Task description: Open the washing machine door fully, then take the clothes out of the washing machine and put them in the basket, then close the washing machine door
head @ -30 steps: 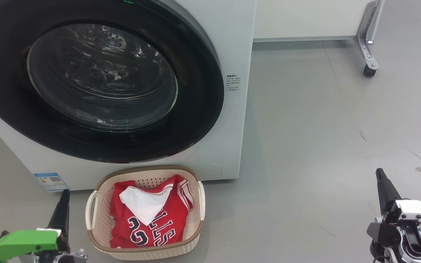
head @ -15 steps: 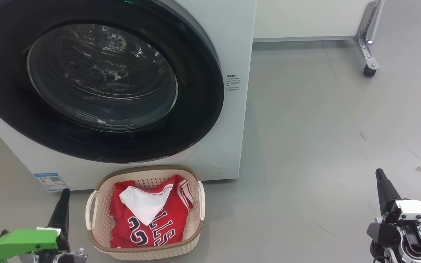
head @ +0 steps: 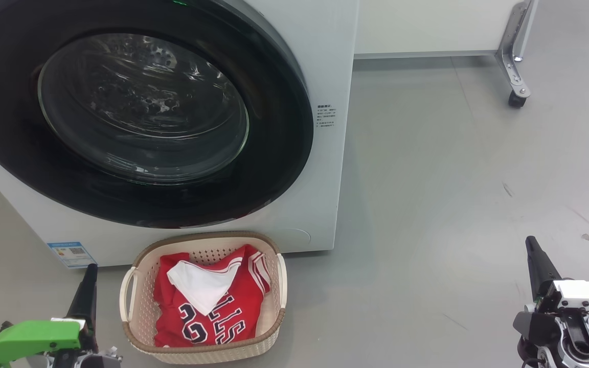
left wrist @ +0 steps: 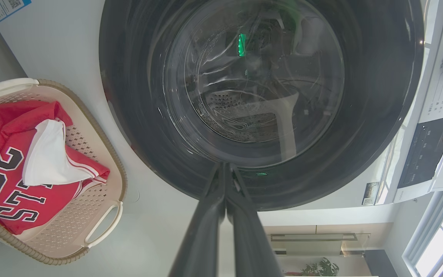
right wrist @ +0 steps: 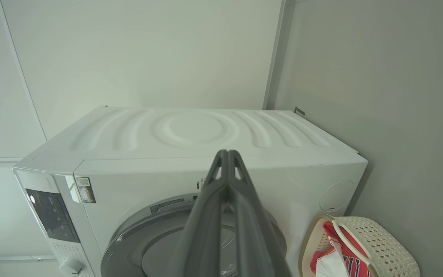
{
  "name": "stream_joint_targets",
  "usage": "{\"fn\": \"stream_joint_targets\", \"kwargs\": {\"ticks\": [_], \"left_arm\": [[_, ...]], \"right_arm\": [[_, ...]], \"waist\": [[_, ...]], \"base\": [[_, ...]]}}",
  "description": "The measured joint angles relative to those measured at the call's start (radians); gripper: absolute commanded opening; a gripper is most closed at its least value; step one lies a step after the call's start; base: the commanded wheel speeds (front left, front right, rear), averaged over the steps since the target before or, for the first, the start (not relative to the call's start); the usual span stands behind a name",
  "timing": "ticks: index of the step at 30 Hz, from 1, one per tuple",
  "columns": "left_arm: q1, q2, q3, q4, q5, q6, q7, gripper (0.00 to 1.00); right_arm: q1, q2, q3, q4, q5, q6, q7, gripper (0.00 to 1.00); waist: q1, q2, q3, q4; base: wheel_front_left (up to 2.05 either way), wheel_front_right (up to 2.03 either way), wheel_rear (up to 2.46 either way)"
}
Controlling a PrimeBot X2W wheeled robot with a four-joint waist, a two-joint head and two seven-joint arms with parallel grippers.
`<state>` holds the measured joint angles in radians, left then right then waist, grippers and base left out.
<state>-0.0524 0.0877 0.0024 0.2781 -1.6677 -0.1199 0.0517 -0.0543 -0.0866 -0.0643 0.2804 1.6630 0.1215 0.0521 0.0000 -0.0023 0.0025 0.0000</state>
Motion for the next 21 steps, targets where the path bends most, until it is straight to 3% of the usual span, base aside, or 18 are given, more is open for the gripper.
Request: {"fn": "stream_joint_targets", "kwargs": {"ticks": [21], "left_arm": [[0.0, -0.002, 0.003, 0.0, 0.0, 0.0, 0.0, 0.0]], "right_arm": [[0.0, 0.003, -0.002, 0.0, 0.0, 0.0, 0.004, 0.0]], "waist": [[0.0, 0.0, 0.0, 0.0]], "base": [[0.0, 0.0, 0.0]]}}
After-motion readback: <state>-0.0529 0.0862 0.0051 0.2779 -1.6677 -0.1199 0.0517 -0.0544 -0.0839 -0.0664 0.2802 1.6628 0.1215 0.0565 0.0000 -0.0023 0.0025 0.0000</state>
